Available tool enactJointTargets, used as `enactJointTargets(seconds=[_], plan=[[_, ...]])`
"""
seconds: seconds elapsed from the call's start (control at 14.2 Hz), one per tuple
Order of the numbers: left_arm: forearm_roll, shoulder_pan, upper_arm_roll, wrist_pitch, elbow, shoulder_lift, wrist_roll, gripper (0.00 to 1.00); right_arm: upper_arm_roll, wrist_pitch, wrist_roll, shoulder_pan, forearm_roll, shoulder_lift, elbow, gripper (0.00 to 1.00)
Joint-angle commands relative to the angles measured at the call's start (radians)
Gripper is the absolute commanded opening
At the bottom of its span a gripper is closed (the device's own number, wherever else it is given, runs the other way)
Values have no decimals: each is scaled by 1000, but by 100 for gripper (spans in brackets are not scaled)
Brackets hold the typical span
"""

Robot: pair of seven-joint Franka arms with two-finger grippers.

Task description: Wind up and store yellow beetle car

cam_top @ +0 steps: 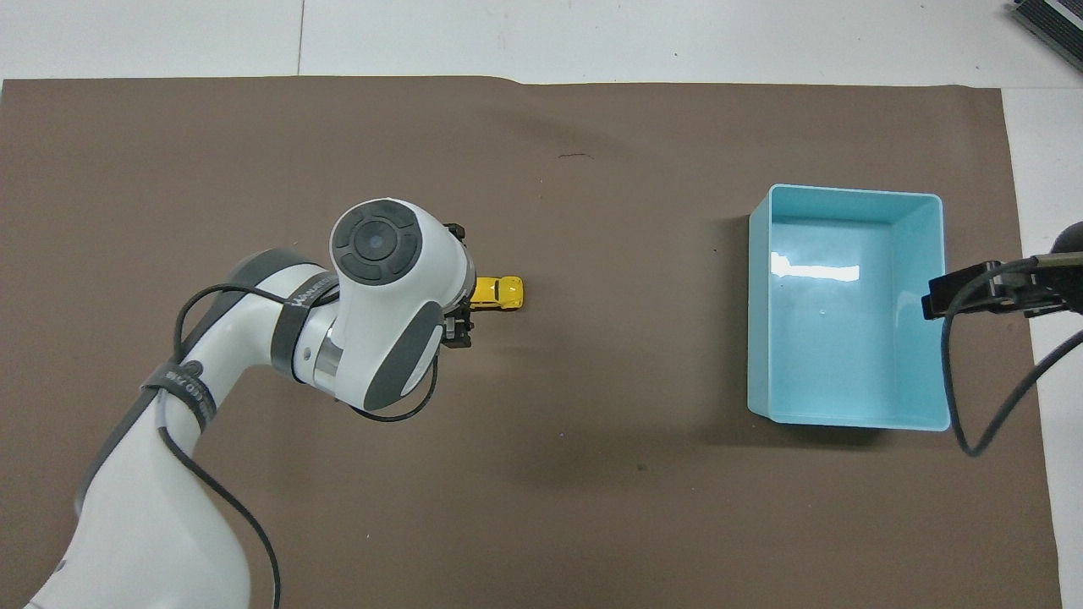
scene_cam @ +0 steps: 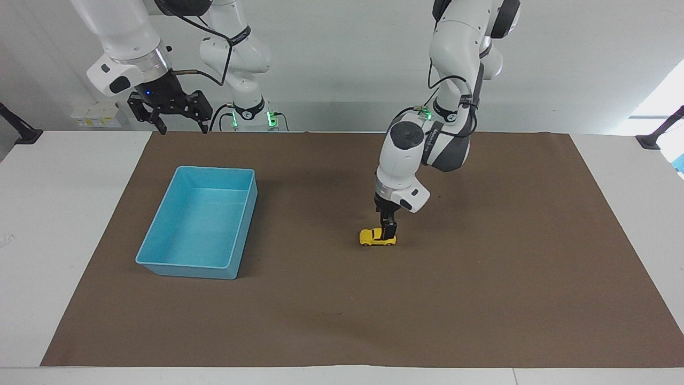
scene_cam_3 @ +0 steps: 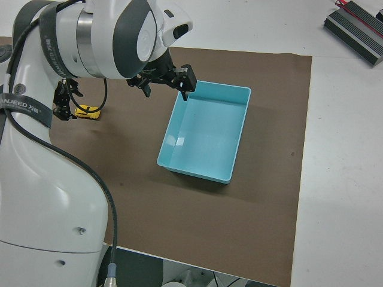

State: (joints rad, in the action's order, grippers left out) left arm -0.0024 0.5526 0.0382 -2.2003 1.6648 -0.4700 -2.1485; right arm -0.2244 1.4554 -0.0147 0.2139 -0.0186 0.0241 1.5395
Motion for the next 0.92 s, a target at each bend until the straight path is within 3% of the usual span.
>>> enactJointTargets(seconds=[0.0,0.49,0.7,0.78,0.85], plan=[[22,3,-17,54,-92,-58,-19,100,-6,2,18,10,-3,-6,-10,100],[21,13,-17,54,-40,-53,-24,99,-6,2,18,12,-3,-6,-10,100],[22,15,-15,45,-33,-52,-16,56,-6,2,18,12,-3,-6,-10,100],[22,15,-15,44,-31,-52,-13,34,-6,2,18,12,-3,-6,-10,100],[22,13,-15,45,-27,-50,-11,20,-6,2,18,12,-3,-6,-10,100]])
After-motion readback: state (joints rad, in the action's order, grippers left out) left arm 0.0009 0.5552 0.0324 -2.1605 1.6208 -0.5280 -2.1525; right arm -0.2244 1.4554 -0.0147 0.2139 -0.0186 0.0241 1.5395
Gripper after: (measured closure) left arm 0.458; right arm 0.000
